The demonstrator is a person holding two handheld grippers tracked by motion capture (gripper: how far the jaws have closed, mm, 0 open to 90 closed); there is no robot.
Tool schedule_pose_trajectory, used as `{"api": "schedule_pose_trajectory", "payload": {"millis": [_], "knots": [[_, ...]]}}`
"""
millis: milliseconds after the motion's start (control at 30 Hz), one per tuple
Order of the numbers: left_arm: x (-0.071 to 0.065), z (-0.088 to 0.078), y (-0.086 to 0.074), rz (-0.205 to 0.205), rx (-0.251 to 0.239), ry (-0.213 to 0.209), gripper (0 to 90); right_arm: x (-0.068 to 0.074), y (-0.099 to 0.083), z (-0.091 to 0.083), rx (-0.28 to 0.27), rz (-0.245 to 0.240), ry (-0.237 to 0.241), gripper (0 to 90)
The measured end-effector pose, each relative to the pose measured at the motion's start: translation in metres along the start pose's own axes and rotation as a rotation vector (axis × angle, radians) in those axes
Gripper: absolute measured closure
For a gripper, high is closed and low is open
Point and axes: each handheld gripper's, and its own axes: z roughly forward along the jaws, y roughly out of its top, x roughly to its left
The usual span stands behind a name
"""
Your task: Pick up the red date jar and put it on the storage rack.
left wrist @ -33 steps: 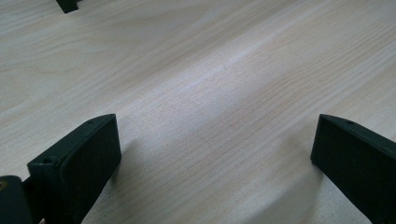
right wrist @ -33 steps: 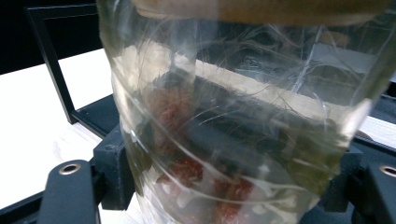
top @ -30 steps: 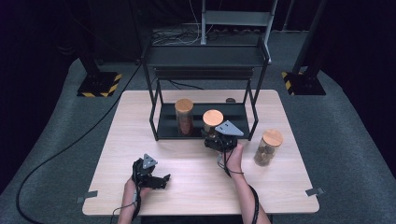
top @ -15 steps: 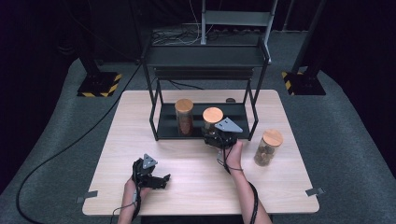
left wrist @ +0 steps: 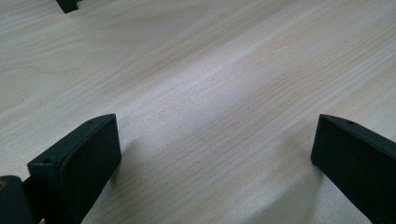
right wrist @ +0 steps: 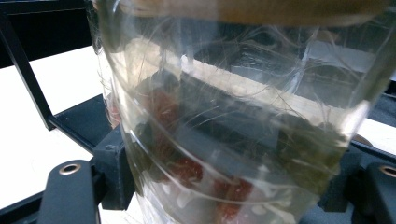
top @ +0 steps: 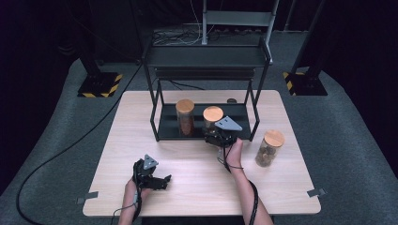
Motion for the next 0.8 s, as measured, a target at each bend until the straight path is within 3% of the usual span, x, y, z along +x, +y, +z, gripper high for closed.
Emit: {"api": "schedule_pose_trajectory", "payload": {"millis": [800], "knots": [[0.000,0.000,0.000,-0.001,0.000,0.000,0.8,-0.003,0.001,0.016,0.016,0.002,-0.012,24.2]]}}
